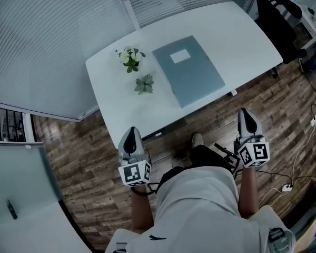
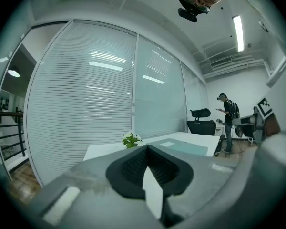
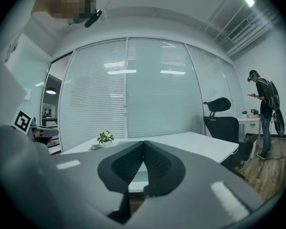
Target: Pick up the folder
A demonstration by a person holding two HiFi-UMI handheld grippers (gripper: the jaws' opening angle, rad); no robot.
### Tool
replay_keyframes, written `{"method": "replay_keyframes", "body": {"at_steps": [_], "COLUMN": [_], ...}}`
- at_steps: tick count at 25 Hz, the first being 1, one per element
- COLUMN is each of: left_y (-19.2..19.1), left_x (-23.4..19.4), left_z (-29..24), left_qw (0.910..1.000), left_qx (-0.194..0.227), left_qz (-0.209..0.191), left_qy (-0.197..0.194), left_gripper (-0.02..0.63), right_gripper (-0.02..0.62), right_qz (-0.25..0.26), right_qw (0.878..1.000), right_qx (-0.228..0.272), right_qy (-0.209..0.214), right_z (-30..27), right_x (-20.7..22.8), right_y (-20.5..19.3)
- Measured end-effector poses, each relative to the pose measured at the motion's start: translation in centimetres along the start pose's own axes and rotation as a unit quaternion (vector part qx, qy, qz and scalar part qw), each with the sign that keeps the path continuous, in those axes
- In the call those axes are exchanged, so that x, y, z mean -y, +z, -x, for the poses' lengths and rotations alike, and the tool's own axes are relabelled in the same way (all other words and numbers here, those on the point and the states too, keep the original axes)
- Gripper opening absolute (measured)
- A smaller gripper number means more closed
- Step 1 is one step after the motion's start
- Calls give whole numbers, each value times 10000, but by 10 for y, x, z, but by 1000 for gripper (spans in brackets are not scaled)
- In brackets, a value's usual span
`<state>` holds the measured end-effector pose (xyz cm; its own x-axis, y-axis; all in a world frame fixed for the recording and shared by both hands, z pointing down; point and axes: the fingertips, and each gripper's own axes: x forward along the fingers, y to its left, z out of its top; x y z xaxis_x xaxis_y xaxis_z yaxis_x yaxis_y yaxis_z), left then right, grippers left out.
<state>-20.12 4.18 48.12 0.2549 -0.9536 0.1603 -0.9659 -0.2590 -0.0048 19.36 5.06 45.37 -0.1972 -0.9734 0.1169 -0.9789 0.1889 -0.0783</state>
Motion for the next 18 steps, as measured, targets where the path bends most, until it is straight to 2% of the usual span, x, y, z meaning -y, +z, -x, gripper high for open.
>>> {"method": "replay_keyframes", "body": {"at_steps": [5,9,18], "left_y": [-3,-4,9], "left_x": [15,20,22], "left_z": [-32,-53,-85], "left_qw": [9999,9993,9964], "left_qx": [-126,-180,-115], "left_qz": [-3,147,121], "left_qy": [56,307,830], "left_gripper": [6,6,6], "right_gripper": [2,2,2], "right_qz": [59,38,9], "right_qw": [9998,9995,9962], "right_qx": [-37,-29,-27], "right_qy": [178,323,866], "right_z": [-42,-75,-124], "right_x": [30,54,69], "right_y": [8,17,30]}}
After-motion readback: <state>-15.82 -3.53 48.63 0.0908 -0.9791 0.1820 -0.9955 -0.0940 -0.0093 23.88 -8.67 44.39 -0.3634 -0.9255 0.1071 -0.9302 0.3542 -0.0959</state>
